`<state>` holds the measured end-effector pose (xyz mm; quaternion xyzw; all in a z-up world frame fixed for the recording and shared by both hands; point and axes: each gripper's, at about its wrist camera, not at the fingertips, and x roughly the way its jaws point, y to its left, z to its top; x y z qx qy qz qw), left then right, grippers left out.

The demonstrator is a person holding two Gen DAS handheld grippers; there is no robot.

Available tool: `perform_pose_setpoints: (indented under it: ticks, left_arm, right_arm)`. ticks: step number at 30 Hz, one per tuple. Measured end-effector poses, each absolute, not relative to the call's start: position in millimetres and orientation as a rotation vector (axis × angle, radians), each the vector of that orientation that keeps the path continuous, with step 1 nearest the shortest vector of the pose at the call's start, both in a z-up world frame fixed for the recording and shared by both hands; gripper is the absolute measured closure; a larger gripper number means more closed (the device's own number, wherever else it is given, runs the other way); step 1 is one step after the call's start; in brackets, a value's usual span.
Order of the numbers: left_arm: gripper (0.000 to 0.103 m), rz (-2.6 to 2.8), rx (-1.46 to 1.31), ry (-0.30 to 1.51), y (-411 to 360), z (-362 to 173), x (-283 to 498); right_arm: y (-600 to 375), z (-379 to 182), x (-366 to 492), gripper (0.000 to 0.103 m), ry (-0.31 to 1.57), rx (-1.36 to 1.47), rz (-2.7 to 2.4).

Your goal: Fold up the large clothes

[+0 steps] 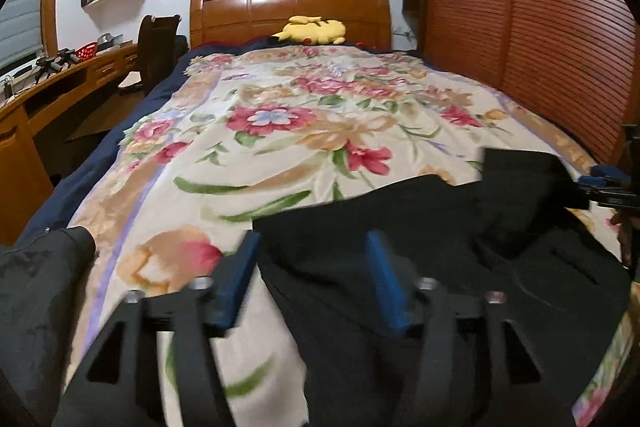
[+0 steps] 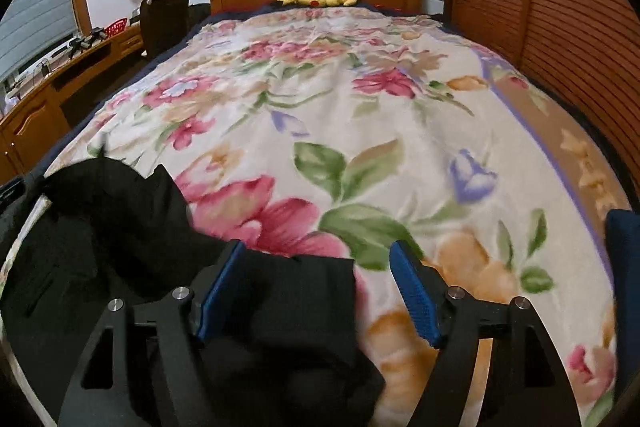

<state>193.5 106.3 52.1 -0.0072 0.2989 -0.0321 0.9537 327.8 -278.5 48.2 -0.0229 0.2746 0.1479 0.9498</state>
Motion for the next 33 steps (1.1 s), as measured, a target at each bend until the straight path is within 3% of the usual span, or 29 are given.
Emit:
perform_pose_setpoints:
  ticks: [2,17,33]
  left_arm:
    - [0.022,-0.087,-0.019,0.599,102.8,56.5,180.8]
    - [0.022,-0.194,-0.073,0.627,40.6,25.9,122.4]
    - [0.022,-0.18,-0.036,0.646,39.9,-4.0,102.5]
  right_arm:
    - [-280.7,46.5,320.7,0.028,0.543,-0.045,0.32]
    - [-291.7,40.2,272.8,0.028,0.369,-0.11,0.351]
    - [-258.5,16.4,371.0,0.028,0.68,-0.167,0.299]
